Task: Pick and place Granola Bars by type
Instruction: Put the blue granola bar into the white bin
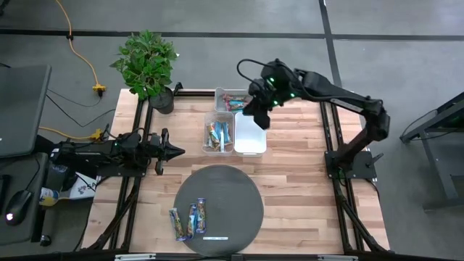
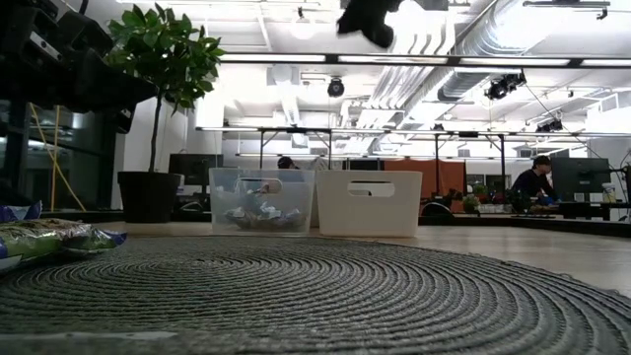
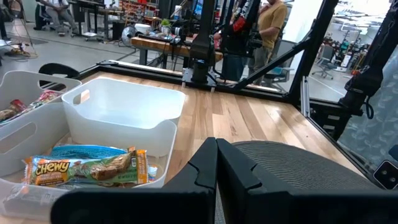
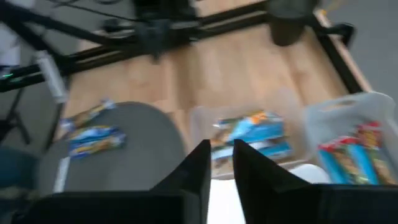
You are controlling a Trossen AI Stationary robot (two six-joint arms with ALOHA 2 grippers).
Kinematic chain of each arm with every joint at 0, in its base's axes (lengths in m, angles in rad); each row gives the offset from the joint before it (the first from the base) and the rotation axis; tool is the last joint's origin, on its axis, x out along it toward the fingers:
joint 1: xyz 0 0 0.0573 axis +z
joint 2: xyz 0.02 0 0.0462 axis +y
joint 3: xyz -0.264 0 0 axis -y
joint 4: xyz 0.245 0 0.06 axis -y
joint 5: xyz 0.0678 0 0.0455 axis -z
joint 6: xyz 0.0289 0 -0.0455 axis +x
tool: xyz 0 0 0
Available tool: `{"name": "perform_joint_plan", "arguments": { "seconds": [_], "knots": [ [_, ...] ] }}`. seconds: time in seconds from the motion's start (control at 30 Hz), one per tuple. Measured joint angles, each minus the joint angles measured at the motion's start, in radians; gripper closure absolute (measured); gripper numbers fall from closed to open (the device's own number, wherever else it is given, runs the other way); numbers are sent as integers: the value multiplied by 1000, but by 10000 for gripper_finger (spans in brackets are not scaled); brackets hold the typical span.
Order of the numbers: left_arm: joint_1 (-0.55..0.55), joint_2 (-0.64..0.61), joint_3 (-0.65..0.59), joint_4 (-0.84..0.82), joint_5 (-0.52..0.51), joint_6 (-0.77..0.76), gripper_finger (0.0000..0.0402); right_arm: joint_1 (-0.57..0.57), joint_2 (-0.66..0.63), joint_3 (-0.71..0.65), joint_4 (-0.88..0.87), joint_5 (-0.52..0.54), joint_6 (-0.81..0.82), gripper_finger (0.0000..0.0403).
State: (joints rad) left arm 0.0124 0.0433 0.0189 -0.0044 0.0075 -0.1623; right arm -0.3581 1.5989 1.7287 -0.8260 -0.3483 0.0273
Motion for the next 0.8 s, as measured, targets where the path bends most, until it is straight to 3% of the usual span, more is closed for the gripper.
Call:
{"name": "perform_joint_plan", "arguments": {
  "seconds": [0.13, 0.23, 0.7, 0.8],
  "knots": [
    [0, 0, 0, 0, 0, 0, 401, 67, -45, 0, -13, 5, 42, 396],
    [0, 0, 0, 0, 0, 0, 401, 115, -76, -4, -18, 24, 88, 394],
    [0, 0, 0, 1, 0, 0, 401, 316, -151, -15, -19, 371, 165, 403],
    [0, 0, 0, 1, 0, 0, 401, 335, -207, -102, 67, 414, 184, 403]
  ]
}}
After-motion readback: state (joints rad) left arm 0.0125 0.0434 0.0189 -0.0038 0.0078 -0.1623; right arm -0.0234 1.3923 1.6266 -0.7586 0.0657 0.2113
